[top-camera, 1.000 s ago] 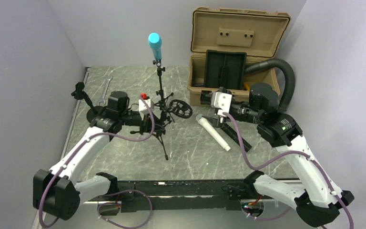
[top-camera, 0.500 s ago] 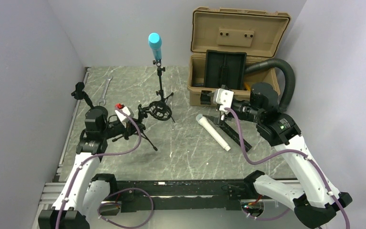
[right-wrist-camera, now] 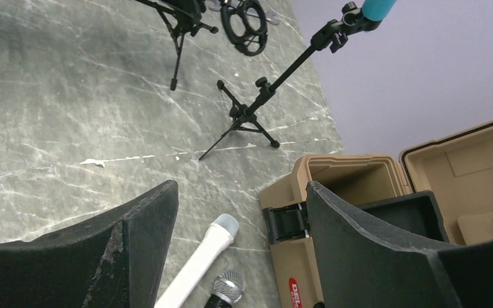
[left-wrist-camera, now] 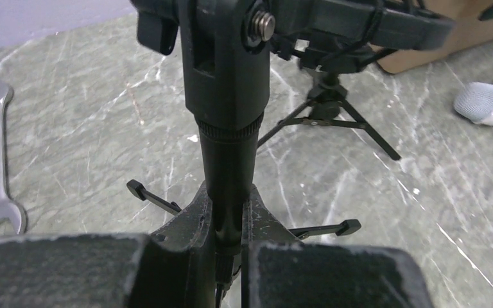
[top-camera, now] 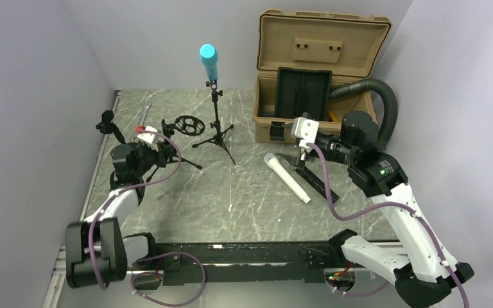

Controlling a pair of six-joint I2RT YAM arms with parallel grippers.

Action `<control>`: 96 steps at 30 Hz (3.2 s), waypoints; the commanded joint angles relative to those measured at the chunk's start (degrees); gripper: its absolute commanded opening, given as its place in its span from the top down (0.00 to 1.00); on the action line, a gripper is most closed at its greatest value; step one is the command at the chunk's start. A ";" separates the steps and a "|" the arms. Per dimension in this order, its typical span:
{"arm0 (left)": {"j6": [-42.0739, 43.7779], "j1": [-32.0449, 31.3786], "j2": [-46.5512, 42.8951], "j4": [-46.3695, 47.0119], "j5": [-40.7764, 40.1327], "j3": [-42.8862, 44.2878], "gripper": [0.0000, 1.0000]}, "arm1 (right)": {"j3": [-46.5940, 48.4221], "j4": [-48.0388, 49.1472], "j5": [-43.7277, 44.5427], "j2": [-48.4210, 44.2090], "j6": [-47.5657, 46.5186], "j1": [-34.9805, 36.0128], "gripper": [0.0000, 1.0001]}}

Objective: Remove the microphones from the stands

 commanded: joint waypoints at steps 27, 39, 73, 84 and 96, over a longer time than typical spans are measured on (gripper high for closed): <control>-6.11 3.43 25.44 20.45 -11.74 10.19 0.68 | -2.58 4.23 -0.95 0.96 0.57 -0.87 0.23; 2.78 4.31 20.80 12.81 -13.26 10.06 0.53 | -3.49 5.23 -1.38 1.10 1.30 -0.95 0.23; 16.01 2.19 -14.87 -52.00 10.20 30.28 0.01 | -7.51 19.32 -8.36 7.31 21.88 -2.92 0.00; -0.15 -15.80 1.72 -23.57 2.18 30.73 0.03 | -11.99 23.92 -7.62 5.14 25.02 -6.16 0.00; -9.13 -17.31 21.59 1.93 3.64 35.12 0.13 | -15.48 27.04 -10.34 3.28 28.60 -11.91 0.00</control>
